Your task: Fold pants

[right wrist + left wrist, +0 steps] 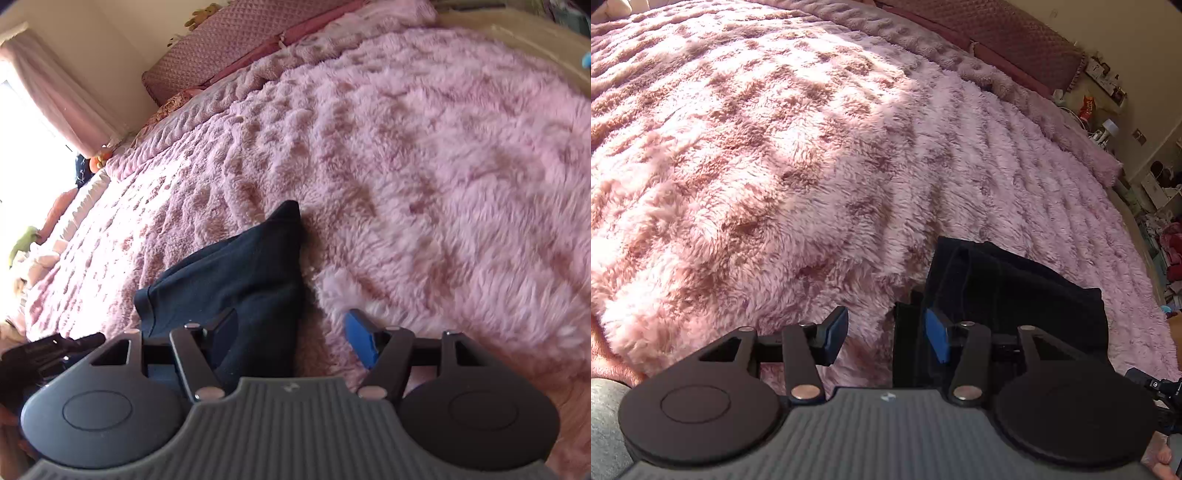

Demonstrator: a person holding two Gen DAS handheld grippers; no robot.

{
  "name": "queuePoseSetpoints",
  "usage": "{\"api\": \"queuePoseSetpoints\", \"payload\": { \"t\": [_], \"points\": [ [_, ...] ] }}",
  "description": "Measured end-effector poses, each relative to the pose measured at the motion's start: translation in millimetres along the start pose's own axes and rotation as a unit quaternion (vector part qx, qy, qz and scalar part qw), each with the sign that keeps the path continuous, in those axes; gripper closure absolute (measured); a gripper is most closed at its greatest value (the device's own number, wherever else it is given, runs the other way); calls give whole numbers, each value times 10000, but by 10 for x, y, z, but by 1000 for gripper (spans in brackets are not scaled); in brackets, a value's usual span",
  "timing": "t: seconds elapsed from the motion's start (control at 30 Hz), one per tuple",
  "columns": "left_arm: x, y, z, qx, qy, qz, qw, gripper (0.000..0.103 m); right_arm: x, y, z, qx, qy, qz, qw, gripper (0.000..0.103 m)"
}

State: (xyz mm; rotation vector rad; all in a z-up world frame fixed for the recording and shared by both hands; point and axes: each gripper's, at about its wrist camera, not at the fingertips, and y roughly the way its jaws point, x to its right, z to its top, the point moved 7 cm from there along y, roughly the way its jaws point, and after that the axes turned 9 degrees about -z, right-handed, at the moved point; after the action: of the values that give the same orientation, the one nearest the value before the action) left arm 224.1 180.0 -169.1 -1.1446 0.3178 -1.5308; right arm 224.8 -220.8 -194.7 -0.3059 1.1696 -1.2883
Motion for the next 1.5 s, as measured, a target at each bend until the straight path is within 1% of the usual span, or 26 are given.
{"api": "queuePoseSetpoints", "payload": {
  "t": [0.03, 0.07, 0.13, 0.17, 0.3, 0.37, 0.43, 0.53, 0.57, 0.63, 0.67, 0.73, 0.83, 0.9, 0.97, 1.03, 1.07, 1.13, 1.17, 1.23, 1.27, 1.3, 1.33, 1.4, 1.47, 1.5],
  "points": [
    [-89, 42, -25, -165, -308, -262, 9990, 48, 70, 17, -13, -191, 444, 274, 9985, 41],
    [-167, 74, -46, -293, -628, -656, 9954, 47, 118, 10, -22, -268, 751, 520, 9955, 44],
    [-266, 139, -55, -490, -1041, -1330, 9844, 38, 151, -37, -46, -355, 1031, 1007, 9889, 45],
    [-306, 186, -49, -604, -1150, -1560, 9792, 36, 152, -40, -57, -443, 1033, 1097, 9876, 45],
    [-415, 375, -26, -1000, -1277, -1783, 9705, 35, 137, 116, -127, -1005, 943, 1167, 9836, 47],
    [-439, 452, 10, -1145, -1394, -2008, 9629, 35, 114, 215, -159, -1193, 940, 1223, 9808, 47],
    [-426, 502, 39, -1246, -1496, -2323, 9530, 34, 69, 297, -168, -1342, 1055, 1494, 9739, 45],
    [-355, 618, 70, -1526, -1472, -2898, 9333, 34, 35, 420, -149, -1520, 1227, 1784, 9644, 43],
    [-331, 679, 63, -1636, -1411, -2891, 9326, 34, 48, 462, -139, -1554, 1288, 1768, 9633, 43],
    [-299, 802, 62, -1766, -1204, -2611, 9413, 34, 70, 566, -121, -1655, 1455, 1725, 9600, 43],
    [-279, 856, 63, -1807, -1168, -2567, 9423, 34, 74, 630, -107, -1696, 1479, 1690, 9596, 45],
    [-264, 928, 81, -1851, -1283, -2613, 9386, 33, 39, 752, -98, -1774, 1476, 1633, 9592, 49],
    [-243, 980, 75, -1910, -1333, -2775, 9321, 33, -87, 912, -92, -1863, 1319, 1626, 9599, 50],
    [-204, 986, 73, -1917, -1306, -2801, 9315, 34, -146, 978, -84, -1826, 1293, 1509, 9629, 58],
    [-81, 909, 54, -1864, -1113, -2998, 9290, 38, -193, 993, -77, -1723, 1270, 1443, 9661, 69],
    [79, 757, 28, -1698, -846, -3302, 9246, 39, -245, 870, -63, -1493, 1146, 1634, 9684, 74],
    [154, 688, -2, -1665, -674, -3368, 9243, 39, -249, 798, -61, -1424, 1205, 1848, 9649, 76],
    [300, 628, -73, -1794, -538, -3523, 9170, 38, -202, 684, -71, -1455, 1486, 2240, 9522, 77],
    [362, 643, -114, -1909, -589, -3605, 9111, 38, -155, 635, -84, -1480, 1602, 2318, 9480, 77],
    [435, 713, -187, -2095, -703, -3626, 9054, 38, -44, 539, -88, -1461, 1735, 2337, 9455, 77],
    [443, 803, -223, -2196, -697, -3491, 9083, 38, 26, 489, -79, -1423, 1797, 2332, 9450, 77],
    [427, 890, -255, -2253, -619, -3280, 9153, 38, 80, 464, -73, -1403, 1867, 2302, 9447, 77],
    [396, 973, -266, -2283, -552, -3166, 9190, 39, 141, 471, -65, -1418, 1971, 2235, 9440, 76],
    [302, 1046, -261, -2335, -703, -3270, 9130, 42, 229, 515, -85, -1533, 2092, 2129, 9420, 74],
    [148, 1066, -201, -2372, -1193, -3439, 9007, 45, 229, 559, -101, -1620, 2014, 2042, 9442, 71],
    [93, 1070, -164, -2310, -1316, -3486, 8988, 46, 196, 568, -106, -1631, 1958, 2019, 9457, 71]
  ]
}}
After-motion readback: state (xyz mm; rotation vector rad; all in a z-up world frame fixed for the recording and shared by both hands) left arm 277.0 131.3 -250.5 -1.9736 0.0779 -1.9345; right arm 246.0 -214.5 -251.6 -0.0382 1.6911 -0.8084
